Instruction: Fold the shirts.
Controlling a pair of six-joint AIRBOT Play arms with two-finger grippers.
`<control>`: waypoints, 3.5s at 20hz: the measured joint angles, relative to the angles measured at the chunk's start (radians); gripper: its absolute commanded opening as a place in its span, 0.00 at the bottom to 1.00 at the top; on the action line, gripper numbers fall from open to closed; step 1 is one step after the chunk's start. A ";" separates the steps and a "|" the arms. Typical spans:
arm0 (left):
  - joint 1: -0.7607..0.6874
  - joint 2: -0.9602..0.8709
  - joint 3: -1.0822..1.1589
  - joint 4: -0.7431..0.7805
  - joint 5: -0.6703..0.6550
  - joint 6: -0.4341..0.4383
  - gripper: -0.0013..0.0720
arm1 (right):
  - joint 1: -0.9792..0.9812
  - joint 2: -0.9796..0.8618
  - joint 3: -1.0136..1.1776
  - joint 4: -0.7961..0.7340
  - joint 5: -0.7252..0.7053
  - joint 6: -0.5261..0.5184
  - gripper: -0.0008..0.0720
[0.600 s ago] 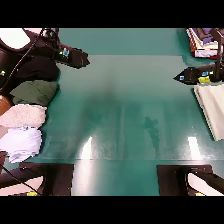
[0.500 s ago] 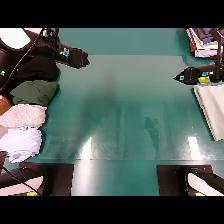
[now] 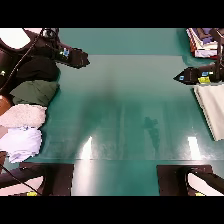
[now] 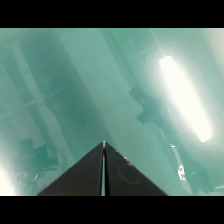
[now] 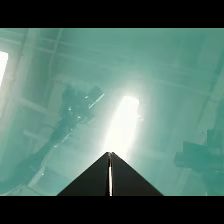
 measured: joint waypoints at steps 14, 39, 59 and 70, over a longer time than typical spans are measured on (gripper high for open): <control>0.290 -0.177 0.000 0.534 0.143 -0.170 0.79 | 0.000 0.000 0.000 0.002 0.000 0.000 0.03; 0.429 -0.183 0.349 0.400 0.170 -0.183 0.05 | 0.000 0.000 0.071 0.009 -0.067 0.000 0.03; -0.393 -0.059 -0.043 0.382 -0.082 -0.182 0.85 | 0.000 -0.001 0.412 0.000 -0.063 -0.061 0.03; -0.191 -0.077 -0.396 -0.014 0.014 -0.166 0.85 | 0.000 -0.002 0.413 0.000 -0.026 -0.062 0.03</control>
